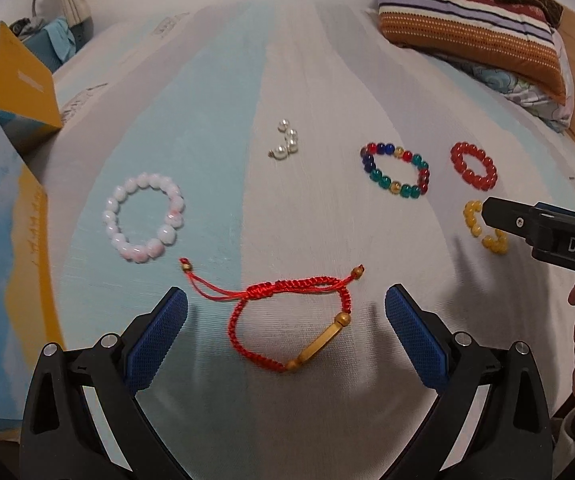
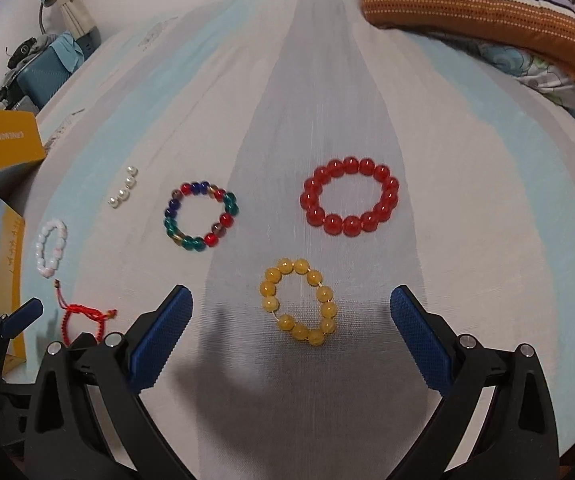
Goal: Organize jewelry
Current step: 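Grasp the yellow bead bracelet with the right tool while the left tool grasps the second red cord bracelet, then carry both held bracelets over the white box with both tools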
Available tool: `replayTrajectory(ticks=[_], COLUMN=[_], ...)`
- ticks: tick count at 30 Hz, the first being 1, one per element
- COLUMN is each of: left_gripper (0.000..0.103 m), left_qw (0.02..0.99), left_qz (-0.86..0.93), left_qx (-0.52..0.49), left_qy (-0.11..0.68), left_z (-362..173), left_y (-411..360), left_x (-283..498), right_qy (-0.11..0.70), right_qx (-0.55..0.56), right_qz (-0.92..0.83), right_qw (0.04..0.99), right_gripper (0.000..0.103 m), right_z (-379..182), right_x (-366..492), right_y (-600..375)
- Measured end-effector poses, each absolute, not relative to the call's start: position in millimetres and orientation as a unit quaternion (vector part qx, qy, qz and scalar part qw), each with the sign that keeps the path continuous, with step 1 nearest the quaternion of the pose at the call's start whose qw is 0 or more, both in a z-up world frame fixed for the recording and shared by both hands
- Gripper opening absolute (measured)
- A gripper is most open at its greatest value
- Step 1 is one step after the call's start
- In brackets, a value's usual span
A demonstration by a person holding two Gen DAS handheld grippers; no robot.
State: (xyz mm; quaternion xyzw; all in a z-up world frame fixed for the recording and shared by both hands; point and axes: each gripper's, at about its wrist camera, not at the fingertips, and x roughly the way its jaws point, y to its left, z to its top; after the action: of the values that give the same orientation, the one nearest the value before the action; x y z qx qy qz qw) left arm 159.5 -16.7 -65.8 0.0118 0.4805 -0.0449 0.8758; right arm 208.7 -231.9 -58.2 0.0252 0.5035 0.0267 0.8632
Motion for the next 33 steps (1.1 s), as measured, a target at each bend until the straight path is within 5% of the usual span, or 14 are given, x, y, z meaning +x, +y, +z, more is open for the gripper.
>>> replayTrajectory(ticks=[10,19,25,33], left_gripper=[0.093,0.05,0.011,0.009], left_qw=[0.871,0.873,0.871,0.875], left_qz=[-0.038,-0.05,-0.053,-0.057], left_qx=[0.016,0.014,0.01,0.012], left_qy=[0.489,0.485,0.488,0.481], left_z=[-89.7,-85.2,-82.2,-76.8], left_y=[-17.5,-20.9,-19.1,-18.4], left_x=[166.2,157.5,154.8,150.3], right_qy=[0.533,0.531,0.53,0.516], right_qx=[0.027,0.018,0.018,0.02], right_qz=[0.032,0.019,0.015,0.016], right_qw=[0.845,0.847,0.848,0.856], right_gripper=[0.073,0.038,0.012,0.009], right_z=[-86.1,-89.7,-89.6,-81.7], right_x=[222.1,221.4,219.3,212.6], right_y=[-233.6,-238.2,-240.2,-240.7])
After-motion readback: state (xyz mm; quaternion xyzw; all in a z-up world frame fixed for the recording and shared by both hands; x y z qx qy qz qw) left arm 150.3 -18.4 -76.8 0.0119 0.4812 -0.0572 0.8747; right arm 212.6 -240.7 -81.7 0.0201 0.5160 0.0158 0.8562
